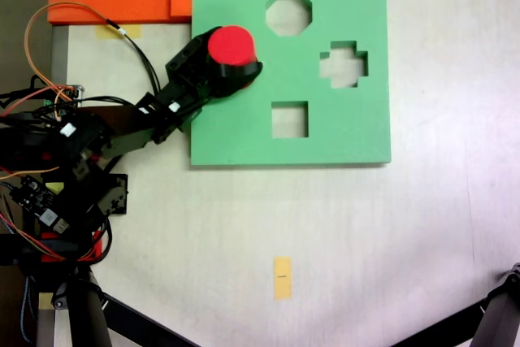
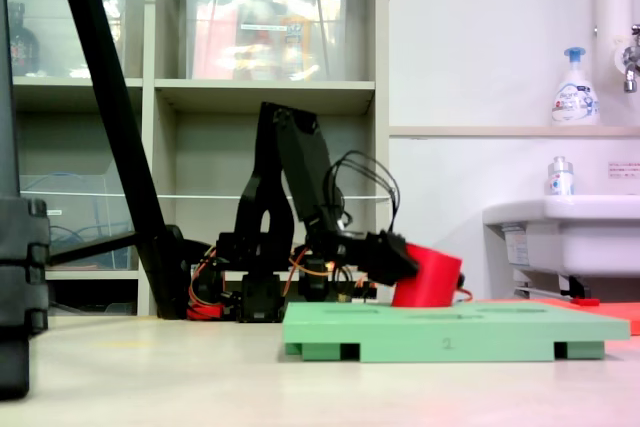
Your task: Put the cylinder block into the corresponding hole
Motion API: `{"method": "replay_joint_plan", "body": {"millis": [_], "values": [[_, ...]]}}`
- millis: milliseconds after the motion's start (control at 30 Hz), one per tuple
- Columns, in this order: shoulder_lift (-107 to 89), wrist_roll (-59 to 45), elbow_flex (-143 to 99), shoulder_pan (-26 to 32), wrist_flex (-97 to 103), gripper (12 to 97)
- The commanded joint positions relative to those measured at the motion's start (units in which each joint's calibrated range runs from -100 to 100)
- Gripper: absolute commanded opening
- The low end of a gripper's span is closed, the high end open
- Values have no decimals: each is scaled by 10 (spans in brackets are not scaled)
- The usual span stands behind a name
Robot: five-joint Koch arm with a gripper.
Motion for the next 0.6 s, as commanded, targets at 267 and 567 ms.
{"method": "replay_joint_plan", "body": {"millis": [267, 567], "values": [[73, -4, 33, 0, 84, 352], [67, -4, -42, -9, 70, 707]]}}
